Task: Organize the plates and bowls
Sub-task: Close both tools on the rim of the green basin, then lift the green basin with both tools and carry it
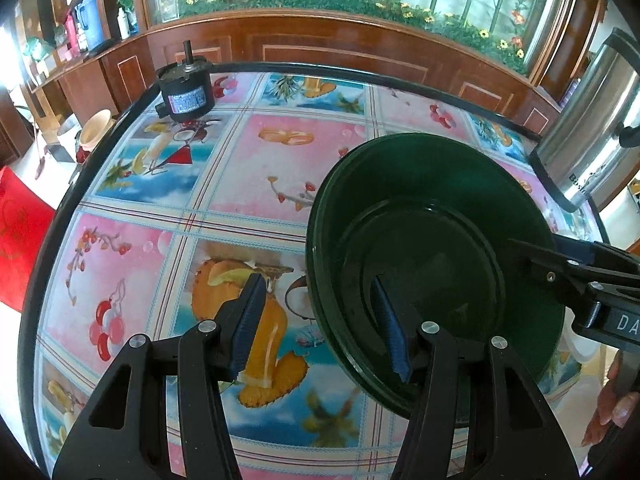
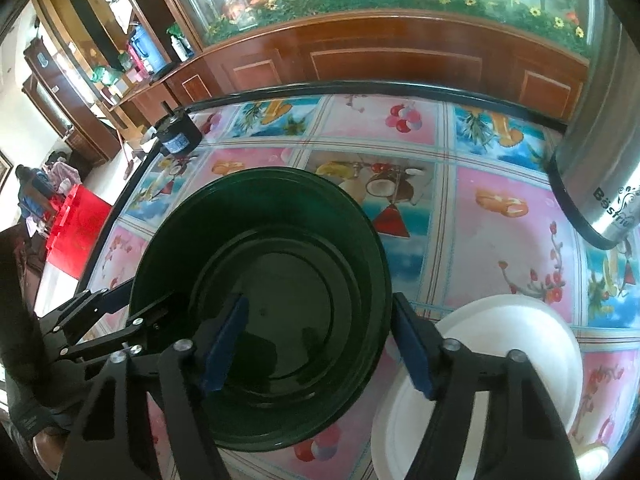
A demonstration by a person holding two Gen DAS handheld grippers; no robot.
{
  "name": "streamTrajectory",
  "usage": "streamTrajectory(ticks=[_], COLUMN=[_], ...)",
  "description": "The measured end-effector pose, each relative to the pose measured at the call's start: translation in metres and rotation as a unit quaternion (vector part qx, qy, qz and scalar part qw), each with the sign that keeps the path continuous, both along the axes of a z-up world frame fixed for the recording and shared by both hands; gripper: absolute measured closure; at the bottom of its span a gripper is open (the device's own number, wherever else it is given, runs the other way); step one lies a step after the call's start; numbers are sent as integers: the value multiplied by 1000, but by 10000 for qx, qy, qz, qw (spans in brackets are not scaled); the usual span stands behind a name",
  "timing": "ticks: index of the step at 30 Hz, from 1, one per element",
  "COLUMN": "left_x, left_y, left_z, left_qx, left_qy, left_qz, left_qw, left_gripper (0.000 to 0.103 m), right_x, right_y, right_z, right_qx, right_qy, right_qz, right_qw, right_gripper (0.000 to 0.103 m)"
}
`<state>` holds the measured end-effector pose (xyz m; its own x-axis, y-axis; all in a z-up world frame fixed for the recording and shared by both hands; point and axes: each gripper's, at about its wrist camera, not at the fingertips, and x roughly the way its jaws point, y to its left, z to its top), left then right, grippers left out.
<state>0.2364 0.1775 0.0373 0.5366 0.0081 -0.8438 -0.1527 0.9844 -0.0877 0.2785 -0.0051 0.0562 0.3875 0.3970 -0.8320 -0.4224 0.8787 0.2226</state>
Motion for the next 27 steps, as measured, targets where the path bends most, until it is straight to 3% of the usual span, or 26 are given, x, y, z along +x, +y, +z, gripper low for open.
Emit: streamTrajectory(ticks=[3, 8, 11, 15, 18, 27], left_x=[1, 2, 0, -4, -5, -19], left_y=[0, -2, -2, 2, 8, 14], left_z=[-3, -6, -7, -6, -6, 7], left_qx=[-39, -10, 3, 150, 119, 180], left_qy=[59, 129, 51, -23, -15, -192], left_qz=[13, -70, -118, -21, 6, 54], left_qw=[10000, 9999, 9999, 9999, 9999, 9996], left_gripper=[48, 48, 50, 73, 82, 82], right_x=[-1, -3, -5, -9, -13, -27], right_y=[0, 0, 2, 3, 1, 4], right_z=[1, 0, -2, -3, -3, 2], right_qx=[-68, -48, -95, -171, -168, -32], right_qy=[-37, -27, -25, -61, -88, -112], right_qz=[-3, 100, 151, 179, 163, 145], right_qw=[10000, 9999, 9998, 9997, 9997, 9998], right_gripper=[43, 70, 74, 76, 76, 76])
